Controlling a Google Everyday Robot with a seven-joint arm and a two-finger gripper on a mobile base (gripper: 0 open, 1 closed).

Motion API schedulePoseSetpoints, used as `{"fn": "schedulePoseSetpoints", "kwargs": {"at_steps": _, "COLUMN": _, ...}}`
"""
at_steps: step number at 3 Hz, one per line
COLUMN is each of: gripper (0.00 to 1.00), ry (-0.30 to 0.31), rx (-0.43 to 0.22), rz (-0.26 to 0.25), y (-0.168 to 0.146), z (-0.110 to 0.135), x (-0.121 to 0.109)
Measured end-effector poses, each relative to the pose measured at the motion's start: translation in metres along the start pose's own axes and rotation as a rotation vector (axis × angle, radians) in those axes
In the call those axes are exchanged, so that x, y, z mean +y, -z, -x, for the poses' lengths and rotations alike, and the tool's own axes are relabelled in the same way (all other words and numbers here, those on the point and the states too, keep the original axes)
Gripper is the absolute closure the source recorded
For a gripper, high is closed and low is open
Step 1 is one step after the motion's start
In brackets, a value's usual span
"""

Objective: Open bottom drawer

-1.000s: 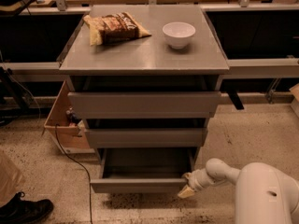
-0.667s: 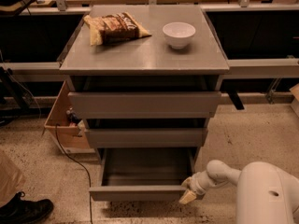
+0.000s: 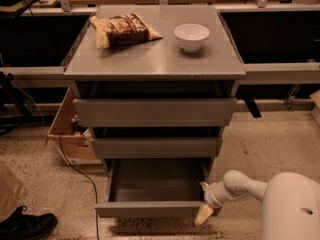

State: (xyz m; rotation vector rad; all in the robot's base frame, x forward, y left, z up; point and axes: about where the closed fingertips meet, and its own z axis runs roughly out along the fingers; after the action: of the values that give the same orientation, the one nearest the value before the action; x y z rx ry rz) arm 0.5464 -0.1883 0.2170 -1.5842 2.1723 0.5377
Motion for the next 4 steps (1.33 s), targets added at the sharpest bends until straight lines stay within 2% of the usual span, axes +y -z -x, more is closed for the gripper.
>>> {"fn": "schedulePoseSetpoints", "kwargs": {"at_steps": 1, "gripper": 0.21, "ry": 0.021, "rx": -0.032, "rz": -0.029, "y": 0.009, "z": 0.024, "x": -0.013}}
{"fn": "schedulePoseSetpoints", "kwargs": {"at_steps": 2, "gripper": 0.45, "ry": 0.033, "rx": -0.067, "rz": -0.066, "y": 0.013, "z": 0.041, "x": -0.035}}
{"fn": "schedulePoseSetpoints", "kwargs": {"at_steps": 3, "gripper": 0.68, "ry": 0.052, "rx": -0.104, "rz": -0.096, "y": 0.006, "z": 0.053, "x": -0.06}}
{"fn": "schedulePoseSetpoints", "kwargs": {"at_steps": 4, "gripper": 0.9, "ry": 0.018, "rx": -0.121, "rz": -0.098, "y": -0.011, "z": 0.048, "x": -0.08}}
